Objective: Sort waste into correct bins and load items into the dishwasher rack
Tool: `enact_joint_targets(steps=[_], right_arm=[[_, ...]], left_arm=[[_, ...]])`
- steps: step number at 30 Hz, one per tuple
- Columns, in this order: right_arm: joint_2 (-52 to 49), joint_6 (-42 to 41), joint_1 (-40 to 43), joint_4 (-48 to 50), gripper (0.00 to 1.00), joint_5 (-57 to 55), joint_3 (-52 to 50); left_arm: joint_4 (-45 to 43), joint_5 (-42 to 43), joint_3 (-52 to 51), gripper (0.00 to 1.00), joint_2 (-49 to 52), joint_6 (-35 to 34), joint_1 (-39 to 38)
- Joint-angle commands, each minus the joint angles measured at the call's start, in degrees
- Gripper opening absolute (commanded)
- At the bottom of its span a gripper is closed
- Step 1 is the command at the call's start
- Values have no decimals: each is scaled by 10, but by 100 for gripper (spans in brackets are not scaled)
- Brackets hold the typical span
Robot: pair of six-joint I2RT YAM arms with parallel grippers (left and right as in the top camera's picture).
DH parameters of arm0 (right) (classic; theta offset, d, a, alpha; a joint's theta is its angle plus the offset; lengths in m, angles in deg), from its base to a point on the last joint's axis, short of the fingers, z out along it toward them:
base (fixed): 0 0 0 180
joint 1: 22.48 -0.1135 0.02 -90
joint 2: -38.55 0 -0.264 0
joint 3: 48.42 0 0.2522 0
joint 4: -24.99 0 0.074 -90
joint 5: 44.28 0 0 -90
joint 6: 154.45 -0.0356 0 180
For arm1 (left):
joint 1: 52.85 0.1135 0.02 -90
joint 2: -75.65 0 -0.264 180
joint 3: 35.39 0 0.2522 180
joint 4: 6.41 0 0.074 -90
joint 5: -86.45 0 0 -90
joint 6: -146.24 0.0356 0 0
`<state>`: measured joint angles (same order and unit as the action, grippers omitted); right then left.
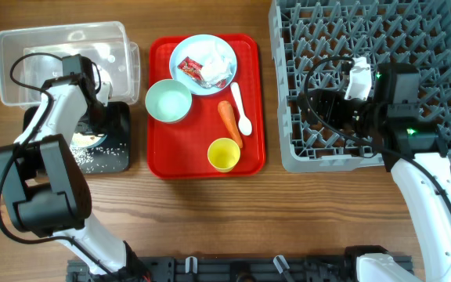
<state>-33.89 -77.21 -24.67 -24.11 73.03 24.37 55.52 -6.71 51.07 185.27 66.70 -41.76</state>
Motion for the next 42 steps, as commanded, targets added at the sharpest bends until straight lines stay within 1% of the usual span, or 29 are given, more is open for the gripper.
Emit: enact_joint_targets(steps=[1, 3, 8, 9, 17, 18, 23, 26, 30, 32, 37, 40, 42], right_arm=[[-7, 7, -2, 5, 89, -10, 5], [-7, 6, -2, 8, 89, -10, 5], [-7, 5, -2, 15, 89, -10, 5], [-7, 5, -2, 15, 90, -10, 5], [-7, 6, -2, 17, 89, -10, 5], [-7, 6, -2, 17, 90, -10, 5], [-7, 7, -2, 27, 90, -10, 5], [-7, 8, -2, 40, 89, -10, 5], [-7, 8, -2, 46, 89, -10, 5], [-7, 8, -2, 46, 89, -10, 5], [-7, 8, -2, 46, 89, -10, 5], [-7, 8, -2, 45, 90, -10, 5], [-7, 7, -2, 45, 89, -10, 5]], left_arm=[[2, -3, -5, 12, 11, 7, -1], [3, -3, -5, 11, 11, 7, -1], [2, -3, -5, 4, 11, 3, -1], [2, -4, -5, 4, 11, -5, -1], [5, -3, -3, 4, 2, -9, -1], [14, -4, 2, 4, -1, -20, -1], [66, -3, 40, 4, -14, -24, -1], [99, -1, 63, 4, -22, -52, -1], [134, 25, 83, 4, -33, -54, -1], [143, 25, 88, 4, -41, -65, -1], [159, 48, 99, 4, -66, -65, -1], [168, 82, 103, 4, -84, -64, 2], [172, 129, 103, 4, -101, -64, 12]])
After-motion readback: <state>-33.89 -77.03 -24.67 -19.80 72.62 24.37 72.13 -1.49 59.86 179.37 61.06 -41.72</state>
